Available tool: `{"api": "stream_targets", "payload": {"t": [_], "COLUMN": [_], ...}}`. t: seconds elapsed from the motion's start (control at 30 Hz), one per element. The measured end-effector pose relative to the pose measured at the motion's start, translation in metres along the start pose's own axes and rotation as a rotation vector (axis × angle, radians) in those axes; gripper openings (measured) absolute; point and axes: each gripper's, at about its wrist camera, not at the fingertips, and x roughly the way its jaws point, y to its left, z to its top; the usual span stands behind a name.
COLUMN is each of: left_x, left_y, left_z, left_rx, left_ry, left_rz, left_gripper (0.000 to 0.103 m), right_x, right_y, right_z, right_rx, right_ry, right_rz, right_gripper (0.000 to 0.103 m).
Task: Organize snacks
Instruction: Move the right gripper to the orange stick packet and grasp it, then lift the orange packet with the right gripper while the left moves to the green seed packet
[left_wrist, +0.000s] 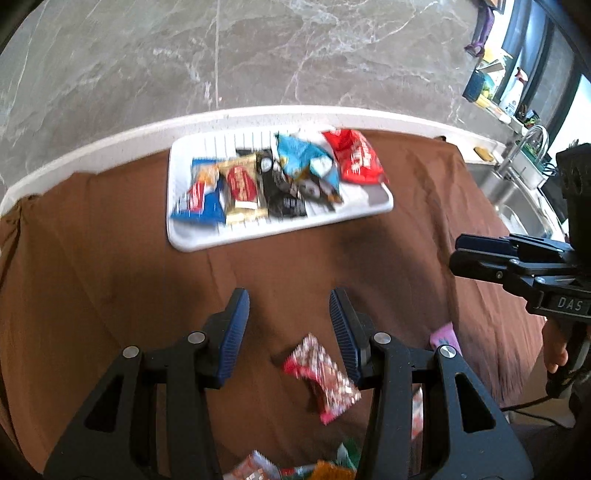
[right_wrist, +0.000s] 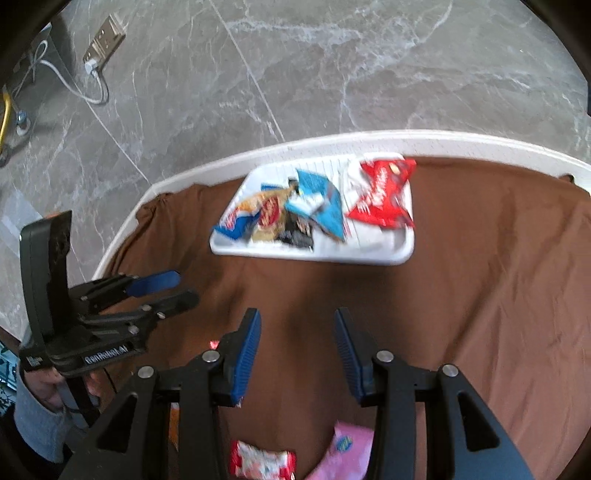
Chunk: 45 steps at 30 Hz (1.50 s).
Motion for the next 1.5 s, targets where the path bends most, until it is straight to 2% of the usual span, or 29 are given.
{"api": "stream_targets", "payload": {"t": [0.33,0.5,0.63,0.77,0.97,1.1,1.33,1.5], "left_x": [0.01,0.013,0.014,0.011,-0.003,-0.014,-0.028,-0.033], "left_y": [-0.005,-0.004,0.001,0.008,0.028,0.042,0.062,0.07], "left_z": [-0.051,-0.064,-0.07,-0.074,-0.087,-0.095,-0.122,-0.136], "left_rx": [-0.008,-0.009,-0.014,-0.023,-0.072,-0.097,-0.12,-0.133], "left_ry": [0.099,0.124,0.136,0.144,0.136,0.129,0.143,0.151], "left_rz": [-0.032,-0.039,-0.043,-0.048,-0.016,0.005,0.04,0.046], "left_gripper": [0.044,0.044,0.044,0.044,0.044,0.044,0.044,0.044], "right_x": [0.006,0.006,0.006,0.008,0.019,0.031,0.049,0.057], "right_y": [-0.009,-0.015,-0.007,0.02,0.081,0.117,0.151,0.162], "right_z": [-0.066,-0.093,-0.105,-0.108,-0.109,-0.119,-0.139,-0.149], "right_rx": [-0.016,0.013,0.001,-0.111,-0.331,-0.454,-0.588,-0.65], "right_ry": [0.114,0.16,0.173,0.178,0.203,0.227,0.268,0.281], "right_rz": [-0.134,-0.168,-0.158,-0.127,-0.013,0.021,0.025,-0.012], "right_gripper": [0.045,0.045,0.045,0.045,0.045,0.047,0.047,0.047]}}
